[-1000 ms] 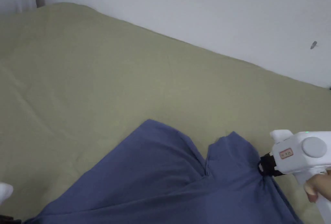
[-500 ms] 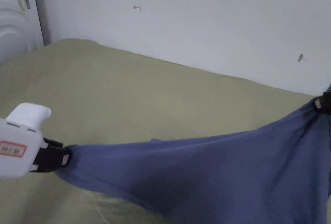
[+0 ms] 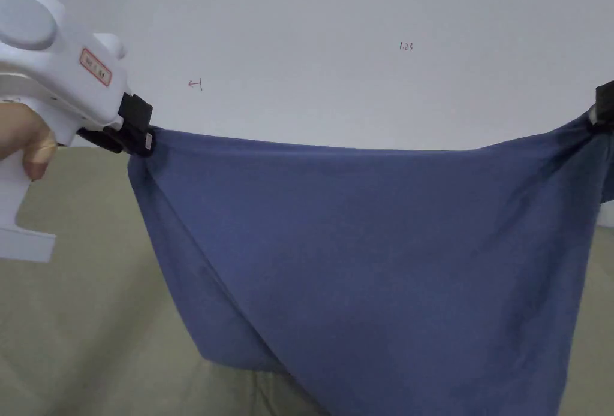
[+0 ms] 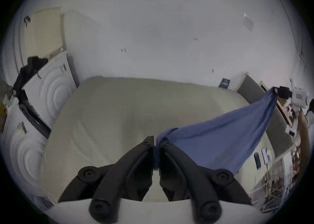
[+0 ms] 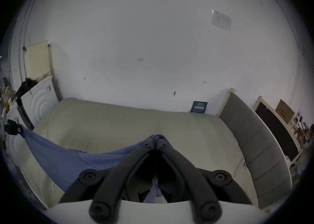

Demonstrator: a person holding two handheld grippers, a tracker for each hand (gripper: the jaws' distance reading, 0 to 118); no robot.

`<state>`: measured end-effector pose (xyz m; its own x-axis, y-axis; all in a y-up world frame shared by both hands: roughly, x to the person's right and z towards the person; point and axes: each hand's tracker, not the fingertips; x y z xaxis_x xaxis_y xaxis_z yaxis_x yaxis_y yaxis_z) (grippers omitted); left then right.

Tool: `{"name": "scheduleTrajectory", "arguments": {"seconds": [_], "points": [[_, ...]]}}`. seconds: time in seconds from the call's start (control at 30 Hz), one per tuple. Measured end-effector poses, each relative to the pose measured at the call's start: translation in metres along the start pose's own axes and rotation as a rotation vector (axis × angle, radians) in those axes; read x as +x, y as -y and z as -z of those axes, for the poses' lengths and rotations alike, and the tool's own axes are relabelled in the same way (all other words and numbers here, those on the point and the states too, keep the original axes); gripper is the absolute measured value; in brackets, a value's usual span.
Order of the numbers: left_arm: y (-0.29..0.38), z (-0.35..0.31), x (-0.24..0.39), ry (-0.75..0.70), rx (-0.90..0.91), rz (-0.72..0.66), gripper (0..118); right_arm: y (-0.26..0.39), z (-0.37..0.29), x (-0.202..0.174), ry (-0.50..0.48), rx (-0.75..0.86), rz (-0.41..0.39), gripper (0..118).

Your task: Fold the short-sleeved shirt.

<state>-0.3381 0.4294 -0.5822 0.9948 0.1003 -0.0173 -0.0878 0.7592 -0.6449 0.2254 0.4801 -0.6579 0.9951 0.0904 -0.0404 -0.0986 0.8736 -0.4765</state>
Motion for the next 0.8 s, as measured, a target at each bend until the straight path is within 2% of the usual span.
{"name": "scheduleTrajectory", "arguments": {"seconds": [0.2, 0.33, 0.43, 0.57, 0.67, 0.8], "points": [[-0.068, 0.024, 0.016, -0.049, 0.097, -0.039, 7, -0.045, 0.023, -0.003, 0.106, 0.109, 0.010, 2], [-0.100, 0.024, 0.020, -0.073, 0.152, 0.001, 7, -0.076, 0.033, -0.004, 0.126, 0.167, -0.016, 2], [-0.123, 0.023, 0.025, -0.143, 0.145, 0.057, 7, -0.093, 0.034, -0.011, 0.162, 0.214, -0.045, 2], [-0.147, 0.023, 0.027, -0.190, 0.179, 0.071, 7, -0.123, 0.036, -0.016, 0.146, 0.288, -0.049, 2], [-0.157, 0.020, 0.028, -0.201, 0.199, 0.074, 7, -0.135, 0.035, -0.024, 0.166, 0.296, -0.031, 2], [-0.155, 0.016, 0.033, -0.226, 0.192, 0.120, 7, -0.140, 0.032, -0.033, 0.162, 0.300, -0.055, 2]]}}
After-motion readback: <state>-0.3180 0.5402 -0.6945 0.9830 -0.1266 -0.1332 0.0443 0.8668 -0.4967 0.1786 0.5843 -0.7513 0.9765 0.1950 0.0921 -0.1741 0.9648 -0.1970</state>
